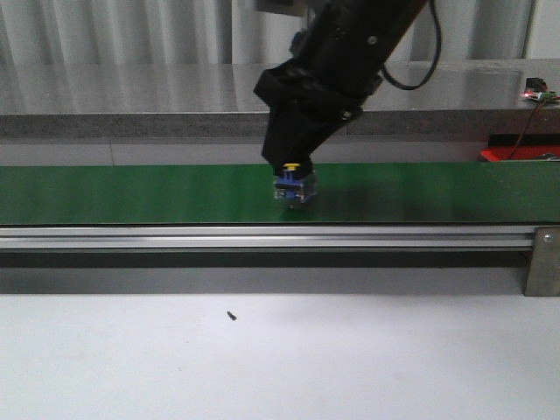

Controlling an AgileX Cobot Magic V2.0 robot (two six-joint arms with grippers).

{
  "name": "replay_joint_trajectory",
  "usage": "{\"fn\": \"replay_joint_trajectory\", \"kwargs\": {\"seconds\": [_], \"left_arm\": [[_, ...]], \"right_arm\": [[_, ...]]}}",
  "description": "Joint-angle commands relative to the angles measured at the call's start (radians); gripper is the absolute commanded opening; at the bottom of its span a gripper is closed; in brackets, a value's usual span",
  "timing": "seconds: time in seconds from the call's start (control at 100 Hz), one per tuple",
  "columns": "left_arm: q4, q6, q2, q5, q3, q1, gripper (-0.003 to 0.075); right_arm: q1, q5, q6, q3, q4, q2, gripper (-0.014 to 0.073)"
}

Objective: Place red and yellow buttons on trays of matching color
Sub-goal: 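Carry the yellow button with the right gripper and release it in the yellow tray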

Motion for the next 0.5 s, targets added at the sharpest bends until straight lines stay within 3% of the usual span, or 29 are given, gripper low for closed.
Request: {"fn": "replay_joint_trajectory", "kwargs": {"seconds": [0.0,0.25,0.49], "left_arm": [[-0.021,-0.003,0.012,-0.070,-0.027,-0.009,-0.0020],[-0.021,-0.003,0.012,-0.070,-0.027,-0.009,-0.0020],[-0.021,-0.003,0.012,-0.070,-0.027,-0.009,-0.0020]], "right_arm": [[-0.038,-0.046,0.005,0.024,0.031,-0.107,0.0101],[-0.173,-0.134,0.016,0.204,0.031,-0.261,0.0101],[-0.365,-0.188,0.034,0.355,0.032,-0.373,0.0099]]}}
